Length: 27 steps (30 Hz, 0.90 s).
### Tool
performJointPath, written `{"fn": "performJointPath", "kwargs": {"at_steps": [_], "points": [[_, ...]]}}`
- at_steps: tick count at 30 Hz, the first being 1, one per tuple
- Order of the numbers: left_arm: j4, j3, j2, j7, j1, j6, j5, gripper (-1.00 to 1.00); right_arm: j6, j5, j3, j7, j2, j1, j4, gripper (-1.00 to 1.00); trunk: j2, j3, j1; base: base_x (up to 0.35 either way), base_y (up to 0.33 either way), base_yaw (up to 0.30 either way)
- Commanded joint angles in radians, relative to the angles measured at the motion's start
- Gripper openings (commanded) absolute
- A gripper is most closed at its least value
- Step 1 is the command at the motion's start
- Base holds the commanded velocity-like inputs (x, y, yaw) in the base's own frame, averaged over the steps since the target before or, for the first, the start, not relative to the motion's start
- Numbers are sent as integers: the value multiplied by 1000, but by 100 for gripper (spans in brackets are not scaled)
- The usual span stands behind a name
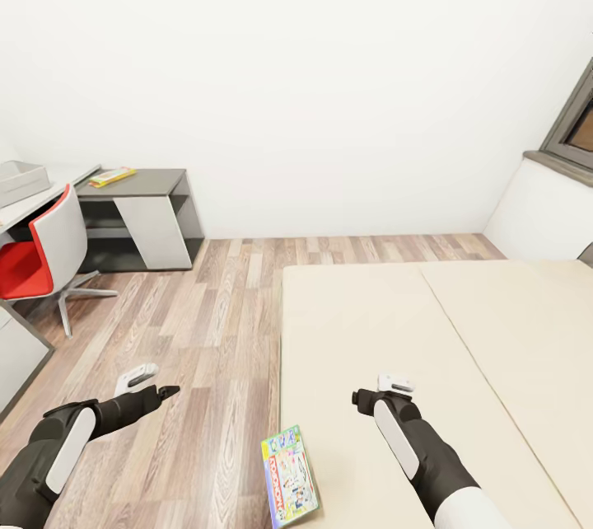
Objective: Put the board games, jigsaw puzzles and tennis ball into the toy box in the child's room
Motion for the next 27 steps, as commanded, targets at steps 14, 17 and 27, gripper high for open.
{"fn": "performJointPath", "kwargs": {"at_steps": [14, 17, 27], "points": [[0, 2, -4, -4, -1, 6, -1, 100, -1, -11, 2, -10, -1, -3, 12, 100, -2, 21, 1, 0, 0, 0], [-1, 2, -4, -4, -1, 6, -1, 100, 0, -10, 2, -10, 0, -3, 12, 100, -2, 26, 1, 0, 0, 0], [-1, 2, -4, -4, -1, 6, -1, 100, 1, -12, 5, -10, 1, -3, 11, 100, -2, 42, 1, 0, 0, 0]]}}
